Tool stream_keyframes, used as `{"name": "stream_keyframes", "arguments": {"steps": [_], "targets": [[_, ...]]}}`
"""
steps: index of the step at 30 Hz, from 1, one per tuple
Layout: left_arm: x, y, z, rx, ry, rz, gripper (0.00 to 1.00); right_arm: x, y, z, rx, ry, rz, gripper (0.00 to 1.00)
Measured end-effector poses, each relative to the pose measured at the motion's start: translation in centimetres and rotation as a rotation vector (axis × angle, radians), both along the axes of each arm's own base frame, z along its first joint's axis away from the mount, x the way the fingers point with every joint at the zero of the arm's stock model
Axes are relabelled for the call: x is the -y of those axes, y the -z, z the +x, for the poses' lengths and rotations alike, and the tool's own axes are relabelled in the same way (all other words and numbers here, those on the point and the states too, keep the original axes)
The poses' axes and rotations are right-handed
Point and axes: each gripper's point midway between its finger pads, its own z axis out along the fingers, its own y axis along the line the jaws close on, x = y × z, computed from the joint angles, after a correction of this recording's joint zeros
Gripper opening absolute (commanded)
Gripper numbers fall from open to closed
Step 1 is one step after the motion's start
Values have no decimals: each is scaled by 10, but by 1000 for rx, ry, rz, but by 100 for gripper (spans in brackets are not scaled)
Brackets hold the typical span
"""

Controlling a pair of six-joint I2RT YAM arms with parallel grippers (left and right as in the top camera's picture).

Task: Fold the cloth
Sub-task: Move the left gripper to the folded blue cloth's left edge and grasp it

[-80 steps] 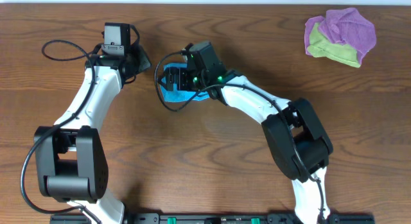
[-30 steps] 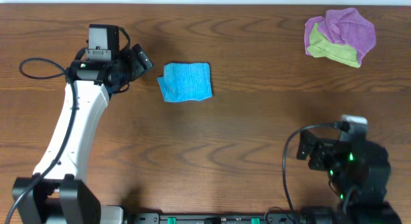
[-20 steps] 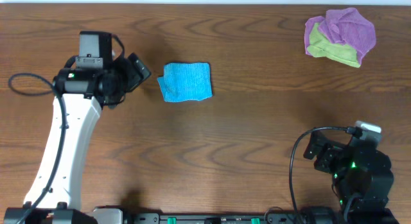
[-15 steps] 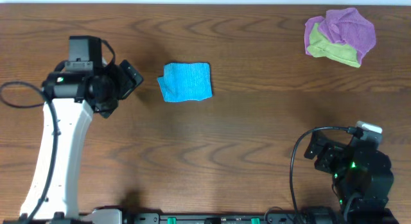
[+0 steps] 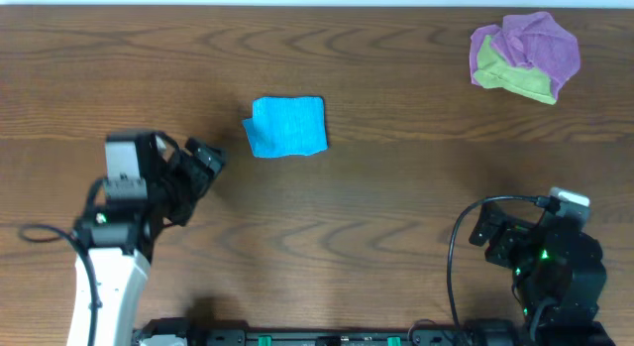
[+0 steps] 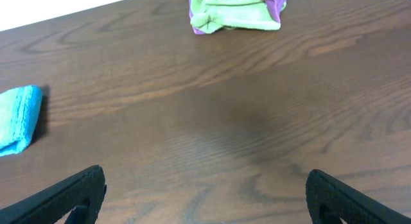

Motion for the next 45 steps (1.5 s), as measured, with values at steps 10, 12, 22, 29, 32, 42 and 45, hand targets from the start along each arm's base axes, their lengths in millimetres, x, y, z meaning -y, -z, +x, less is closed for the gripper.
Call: {"name": "stream_keyframes", "arguments": {"steps": [10, 12, 22, 29, 32, 42, 45], "targets": [[19, 64, 12, 96, -89, -229, 95, 0, 1, 0, -1, 2, -2, 99], [22, 76, 13, 85, -105, -254, 95, 1, 1, 0, -1, 3, -2, 99], [43, 112, 49, 84, -110, -335, 95, 1, 1, 0, -3, 3, -1, 99], [46, 128, 59, 80, -116, -367, 95, 1, 1, 0, -3, 3, -2, 99], [47, 128, 64, 81, -115, -375, 95, 1, 1, 0, -2, 3, -2, 99], [52, 128, 98, 86, -102, -388, 95, 1, 1, 0, -2, 3, -2, 99], [54, 128, 107, 90, -98, -391, 95, 1, 1, 0, -2, 3, -2, 99]]}}
